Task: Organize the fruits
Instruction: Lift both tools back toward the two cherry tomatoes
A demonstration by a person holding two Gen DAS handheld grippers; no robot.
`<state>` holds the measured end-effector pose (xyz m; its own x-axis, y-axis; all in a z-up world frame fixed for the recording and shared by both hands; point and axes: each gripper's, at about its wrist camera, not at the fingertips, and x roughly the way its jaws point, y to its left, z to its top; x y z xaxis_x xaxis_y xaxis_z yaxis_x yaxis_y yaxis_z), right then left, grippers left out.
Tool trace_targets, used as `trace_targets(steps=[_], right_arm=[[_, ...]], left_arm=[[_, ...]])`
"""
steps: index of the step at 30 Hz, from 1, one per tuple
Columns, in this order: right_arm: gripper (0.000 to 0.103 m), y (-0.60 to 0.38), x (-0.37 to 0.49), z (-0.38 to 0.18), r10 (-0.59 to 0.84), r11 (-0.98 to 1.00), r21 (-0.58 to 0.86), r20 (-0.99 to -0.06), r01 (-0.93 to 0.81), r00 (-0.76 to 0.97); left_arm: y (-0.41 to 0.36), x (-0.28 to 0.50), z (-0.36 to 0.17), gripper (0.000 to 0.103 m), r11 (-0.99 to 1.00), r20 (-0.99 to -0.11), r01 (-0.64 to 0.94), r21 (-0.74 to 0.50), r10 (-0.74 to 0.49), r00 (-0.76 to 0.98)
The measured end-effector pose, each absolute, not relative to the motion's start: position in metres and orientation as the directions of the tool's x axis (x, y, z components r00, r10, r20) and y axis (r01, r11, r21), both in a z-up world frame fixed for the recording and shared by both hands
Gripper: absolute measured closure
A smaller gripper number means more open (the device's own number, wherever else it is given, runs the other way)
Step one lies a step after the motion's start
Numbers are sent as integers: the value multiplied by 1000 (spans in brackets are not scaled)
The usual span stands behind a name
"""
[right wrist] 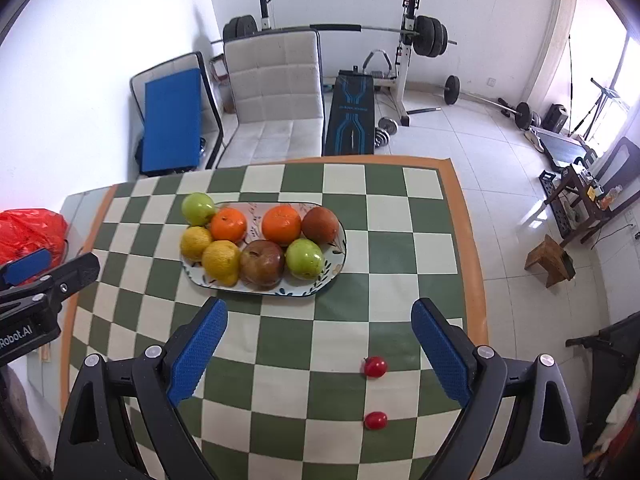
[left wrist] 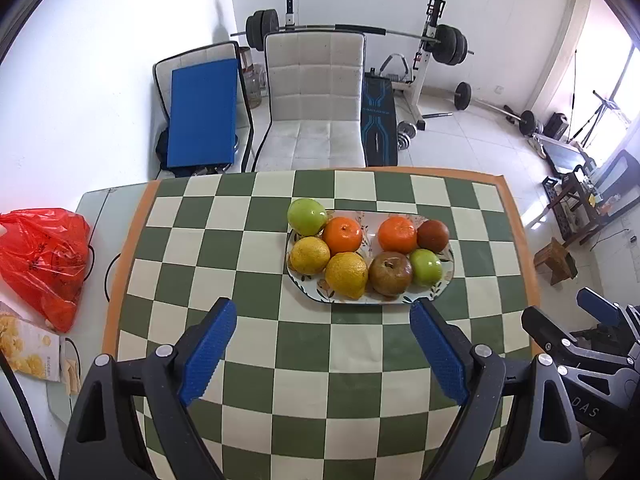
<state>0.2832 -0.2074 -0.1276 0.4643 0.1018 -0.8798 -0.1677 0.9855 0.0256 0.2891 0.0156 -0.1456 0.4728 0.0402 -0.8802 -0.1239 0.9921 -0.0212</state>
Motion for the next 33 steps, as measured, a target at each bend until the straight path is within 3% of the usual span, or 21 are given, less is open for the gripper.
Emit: trace_targets(steps=[18,31,33], right_arm=[[8,-220,204,-41,159,981,65,-807,-183,568],[8,-230,208,-47,198,979,134,-807,-153,557],[7,-239,215,-58,209,978,163,-815,-132,541]], left_arm=[[-5,213,-81,14,995,-827,-95,-22,35,561],[-7,216,-81,14,992,-821,-121,-16,56,568],[-7,222,-86,10,992,-828,-127,-10,63,557]])
